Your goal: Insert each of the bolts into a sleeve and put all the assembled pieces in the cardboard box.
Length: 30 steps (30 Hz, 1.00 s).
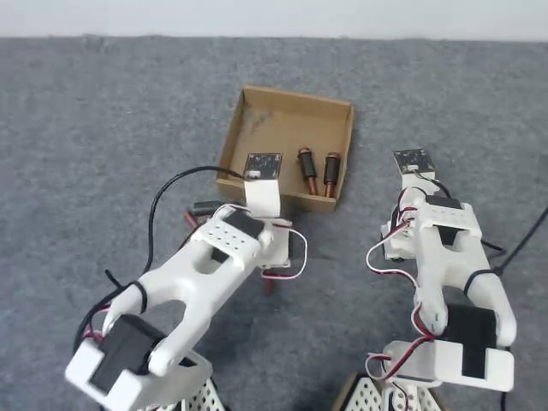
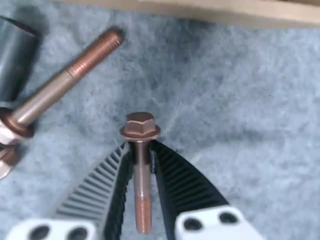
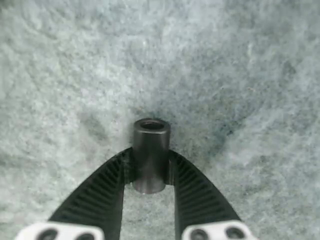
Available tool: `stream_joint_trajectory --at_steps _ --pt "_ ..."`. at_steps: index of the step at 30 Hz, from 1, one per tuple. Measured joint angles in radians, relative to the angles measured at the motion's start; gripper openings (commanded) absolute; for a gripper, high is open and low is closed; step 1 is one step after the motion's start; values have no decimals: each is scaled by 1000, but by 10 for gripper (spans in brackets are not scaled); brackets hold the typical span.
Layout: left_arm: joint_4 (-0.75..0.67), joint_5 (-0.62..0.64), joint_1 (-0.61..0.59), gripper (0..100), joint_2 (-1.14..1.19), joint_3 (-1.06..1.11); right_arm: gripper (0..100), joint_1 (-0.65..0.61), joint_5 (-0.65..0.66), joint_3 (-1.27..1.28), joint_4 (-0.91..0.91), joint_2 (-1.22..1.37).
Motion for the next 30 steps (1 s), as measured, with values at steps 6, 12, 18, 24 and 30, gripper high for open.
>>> stream_joint_trajectory --at_steps 6,12,18,24,30 --pt "-5 -69 -120 16 -5 6 7 0 0 0 0 0" --pt "-5 -110 -146 17 -15 46 7 0 0 0 0 0" --pt "-5 -110 -155 88 -15 46 7 0 0 0 0 0" --pt "-5 -115 -153 167 -28 83 7 0 0 0 0 0" --pt "-11 -115 -153 118 -28 84 7 0 0 0 0 0"
